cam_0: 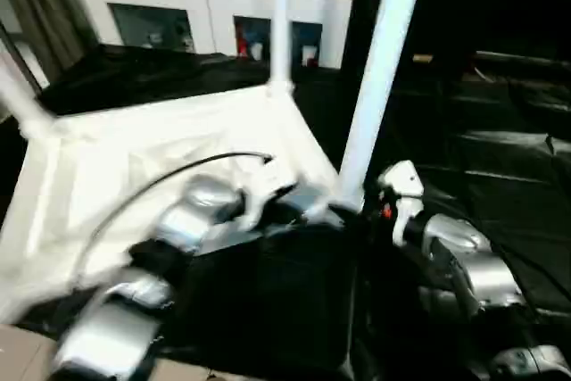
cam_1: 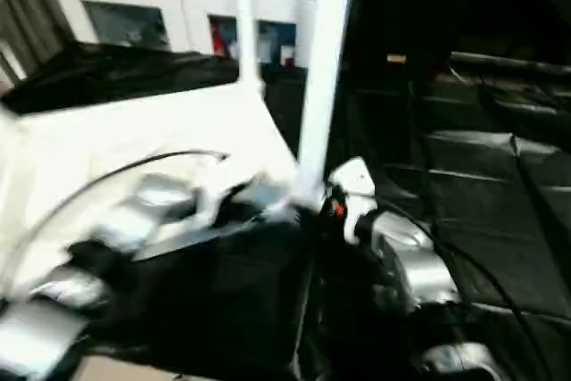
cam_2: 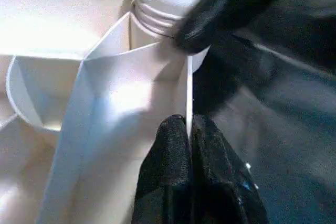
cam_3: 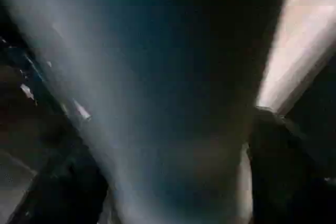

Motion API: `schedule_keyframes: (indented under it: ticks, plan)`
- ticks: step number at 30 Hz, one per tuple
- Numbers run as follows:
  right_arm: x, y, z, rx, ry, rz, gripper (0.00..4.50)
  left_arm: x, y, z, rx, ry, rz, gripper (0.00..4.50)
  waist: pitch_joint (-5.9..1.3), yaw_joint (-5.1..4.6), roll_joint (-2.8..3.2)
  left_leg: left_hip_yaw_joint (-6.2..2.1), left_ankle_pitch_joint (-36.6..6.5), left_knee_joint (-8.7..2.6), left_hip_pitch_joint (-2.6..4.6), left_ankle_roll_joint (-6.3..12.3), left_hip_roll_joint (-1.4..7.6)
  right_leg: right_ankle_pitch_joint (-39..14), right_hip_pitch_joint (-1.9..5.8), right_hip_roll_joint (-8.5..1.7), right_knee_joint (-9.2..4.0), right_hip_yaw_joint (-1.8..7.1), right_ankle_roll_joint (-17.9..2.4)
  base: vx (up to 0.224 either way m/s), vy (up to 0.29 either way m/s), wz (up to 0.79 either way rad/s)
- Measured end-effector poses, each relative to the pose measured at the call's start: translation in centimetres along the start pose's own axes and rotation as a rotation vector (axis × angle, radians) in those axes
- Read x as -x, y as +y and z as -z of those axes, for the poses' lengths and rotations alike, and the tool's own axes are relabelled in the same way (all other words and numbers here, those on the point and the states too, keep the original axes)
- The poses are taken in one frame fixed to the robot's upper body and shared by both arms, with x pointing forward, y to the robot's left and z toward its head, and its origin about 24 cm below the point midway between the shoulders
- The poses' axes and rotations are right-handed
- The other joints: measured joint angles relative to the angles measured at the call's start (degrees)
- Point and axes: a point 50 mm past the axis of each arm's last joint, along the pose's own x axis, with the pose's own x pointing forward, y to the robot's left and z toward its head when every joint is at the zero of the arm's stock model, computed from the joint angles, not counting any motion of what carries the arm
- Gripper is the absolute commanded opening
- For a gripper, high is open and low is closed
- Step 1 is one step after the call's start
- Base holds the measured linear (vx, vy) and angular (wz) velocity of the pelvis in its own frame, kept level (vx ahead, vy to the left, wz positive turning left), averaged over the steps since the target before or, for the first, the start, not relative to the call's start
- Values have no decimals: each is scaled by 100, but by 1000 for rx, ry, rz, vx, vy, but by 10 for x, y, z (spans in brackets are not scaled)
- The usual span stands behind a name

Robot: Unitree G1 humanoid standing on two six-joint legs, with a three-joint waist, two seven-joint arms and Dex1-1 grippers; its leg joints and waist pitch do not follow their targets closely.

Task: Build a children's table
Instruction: Rotate leg to tighten

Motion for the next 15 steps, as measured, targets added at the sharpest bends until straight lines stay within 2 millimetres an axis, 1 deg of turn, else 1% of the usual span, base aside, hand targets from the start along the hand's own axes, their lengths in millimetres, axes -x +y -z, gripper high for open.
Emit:
schedule_keyframes:
  ticks: [2,4,7,9,14,15]
  plan:
    - [5,3,-4,21,13,-68,381,3,-3,2,3,3,37,0,2,12,-2,4,8,14,-18,30,-4,0,-1,-9,-11,0,0,0,0,0]
    - [9,5,-4,23,22,-106,381,6,-4,4,8,12,48,0,2,27,-3,7,8,17,-19,32,-8,1,0,-18,-12,-2,-1,0,0,0]
    - [16,7,1,16,53,-146,381,9,-6,7,16,16,61,0,3,25,-4,8,1,16,-17,17,-8,1,1,-19,-8,-3,0,0,0,0]
    - [16,8,2,19,62,-168,355,11,-7,9,25,14,67,0,3,11,-5,7,-7,17,-14,1,-7,1,1,-19,0,-2,0,0,0,0]
    - [17,9,3,19,71,-182,355,11,-8,9,27,13,67,0,4,11,-6,6,-6,21,-12,0,-7,1,1,-19,6,-1,0,0,0,0]
    - [17,9,2,18,72,-183,324,11,-8,9,27,13,67,0,3,11,-6,6,-6,23,-12,0,-7,1,1,-19,6,-1,0,0,0,0]
